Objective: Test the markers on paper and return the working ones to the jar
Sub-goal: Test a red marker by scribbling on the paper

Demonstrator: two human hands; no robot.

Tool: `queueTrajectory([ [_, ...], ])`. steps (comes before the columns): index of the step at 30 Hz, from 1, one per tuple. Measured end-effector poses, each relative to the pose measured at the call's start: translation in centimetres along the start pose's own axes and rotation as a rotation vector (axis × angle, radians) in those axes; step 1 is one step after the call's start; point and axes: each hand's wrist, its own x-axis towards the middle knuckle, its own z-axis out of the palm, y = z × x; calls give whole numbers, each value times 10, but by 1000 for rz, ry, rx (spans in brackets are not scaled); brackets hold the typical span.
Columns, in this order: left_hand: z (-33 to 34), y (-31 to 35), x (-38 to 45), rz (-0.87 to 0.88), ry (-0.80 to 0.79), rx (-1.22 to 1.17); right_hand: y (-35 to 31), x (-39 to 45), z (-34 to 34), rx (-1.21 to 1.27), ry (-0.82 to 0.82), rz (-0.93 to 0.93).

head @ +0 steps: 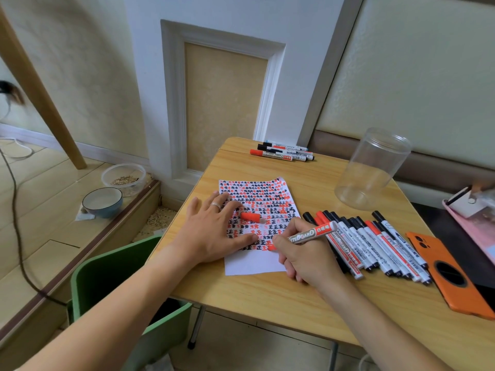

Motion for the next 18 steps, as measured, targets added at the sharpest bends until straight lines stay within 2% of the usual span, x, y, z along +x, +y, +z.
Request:
queueTrajectory([
  [15,-7,2,1,-3,-14,-69,0,1,-1,-26,28,30],
  [18,-7,4,2,47,40,-108,-1,1,0,-25,24,26],
])
